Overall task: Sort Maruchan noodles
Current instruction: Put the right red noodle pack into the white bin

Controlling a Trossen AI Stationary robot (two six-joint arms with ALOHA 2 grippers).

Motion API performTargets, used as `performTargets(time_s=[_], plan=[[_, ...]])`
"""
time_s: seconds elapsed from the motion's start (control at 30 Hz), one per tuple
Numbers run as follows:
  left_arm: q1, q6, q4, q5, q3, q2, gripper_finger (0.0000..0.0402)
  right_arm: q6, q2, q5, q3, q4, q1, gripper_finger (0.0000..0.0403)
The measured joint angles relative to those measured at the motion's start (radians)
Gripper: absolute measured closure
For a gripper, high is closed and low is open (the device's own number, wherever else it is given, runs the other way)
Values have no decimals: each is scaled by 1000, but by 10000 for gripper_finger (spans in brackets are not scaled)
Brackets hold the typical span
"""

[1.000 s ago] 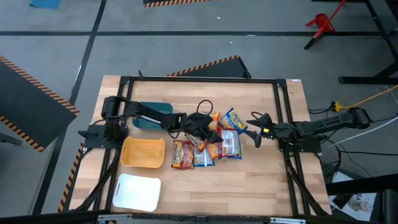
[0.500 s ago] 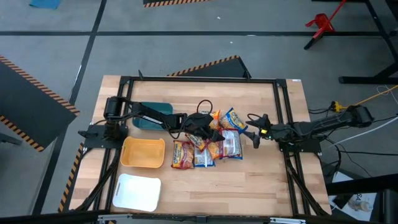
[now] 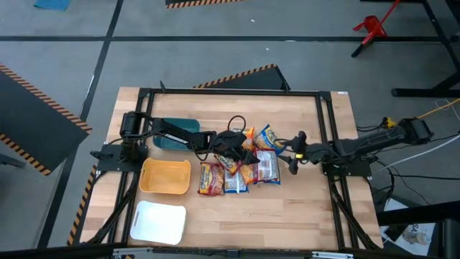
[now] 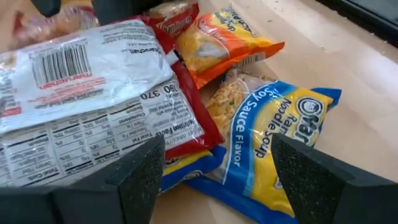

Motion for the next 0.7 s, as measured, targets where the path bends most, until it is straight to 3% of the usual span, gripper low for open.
performTargets(time_s=[0.37, 0.7], plan=[[-3, 4, 0, 0, 0, 0, 109, 30, 191, -63, 91, -14, 0, 121], [-3, 4, 0, 0, 0, 0, 109, -48, 318, -78, 212, -8, 0, 121]])
